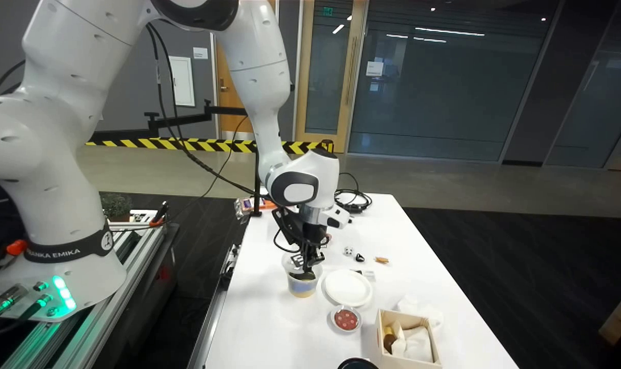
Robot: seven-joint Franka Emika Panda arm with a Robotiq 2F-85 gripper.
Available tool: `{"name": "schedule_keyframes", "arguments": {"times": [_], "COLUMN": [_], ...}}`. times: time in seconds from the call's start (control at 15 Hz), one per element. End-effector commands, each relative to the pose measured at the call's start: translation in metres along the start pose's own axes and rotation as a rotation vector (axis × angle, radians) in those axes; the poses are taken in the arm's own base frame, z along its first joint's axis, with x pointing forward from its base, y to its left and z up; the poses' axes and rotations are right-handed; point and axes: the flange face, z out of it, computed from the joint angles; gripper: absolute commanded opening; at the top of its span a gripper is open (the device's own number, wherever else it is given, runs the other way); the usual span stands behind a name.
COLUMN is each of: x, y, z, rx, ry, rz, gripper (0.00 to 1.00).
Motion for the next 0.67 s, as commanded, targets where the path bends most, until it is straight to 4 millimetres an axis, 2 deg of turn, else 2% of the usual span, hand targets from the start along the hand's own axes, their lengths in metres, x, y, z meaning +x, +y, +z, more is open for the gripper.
{"name": "schedule_keyframes", "arguments": {"times": [0.0, 0.33, 0.6], "x": [-0.004, -0.004, -0.004], "y": [0.005, 0.019, 0.018], "z": [-0.006, -0.005, -0.002], "rx": [-0.023, -0.029, -0.031], "ry": [-0.014, -0.021, -0.039], "rz": [-0.017, 0.001, -0.006], "gripper": [0.01, 0.01, 0.01]}}
